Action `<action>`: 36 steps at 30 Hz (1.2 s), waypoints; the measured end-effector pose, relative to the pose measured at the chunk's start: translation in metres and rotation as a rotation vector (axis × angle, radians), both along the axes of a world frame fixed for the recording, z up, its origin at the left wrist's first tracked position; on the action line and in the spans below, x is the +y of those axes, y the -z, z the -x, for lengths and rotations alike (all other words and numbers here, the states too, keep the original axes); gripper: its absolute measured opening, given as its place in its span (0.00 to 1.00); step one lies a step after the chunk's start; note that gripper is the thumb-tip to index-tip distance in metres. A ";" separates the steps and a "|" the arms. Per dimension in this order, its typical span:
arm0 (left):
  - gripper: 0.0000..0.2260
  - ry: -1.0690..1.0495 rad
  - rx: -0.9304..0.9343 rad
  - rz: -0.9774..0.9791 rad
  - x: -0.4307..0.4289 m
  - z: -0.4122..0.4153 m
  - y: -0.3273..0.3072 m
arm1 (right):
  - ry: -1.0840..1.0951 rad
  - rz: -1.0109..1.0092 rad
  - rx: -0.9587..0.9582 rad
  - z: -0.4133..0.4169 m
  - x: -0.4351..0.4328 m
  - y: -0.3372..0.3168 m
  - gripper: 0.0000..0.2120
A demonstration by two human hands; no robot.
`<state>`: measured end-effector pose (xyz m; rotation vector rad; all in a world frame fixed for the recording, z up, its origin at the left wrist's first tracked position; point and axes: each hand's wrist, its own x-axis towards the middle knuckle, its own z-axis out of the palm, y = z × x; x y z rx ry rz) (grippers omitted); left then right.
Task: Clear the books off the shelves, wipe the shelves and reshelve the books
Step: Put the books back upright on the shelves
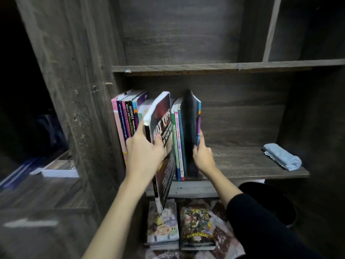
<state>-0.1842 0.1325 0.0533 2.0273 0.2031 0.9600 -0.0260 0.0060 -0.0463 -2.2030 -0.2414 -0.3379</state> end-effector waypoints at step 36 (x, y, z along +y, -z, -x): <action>0.28 -0.163 -0.122 -0.222 -0.044 -0.148 0.064 | -0.144 -0.105 -0.102 -0.030 -0.018 0.027 0.28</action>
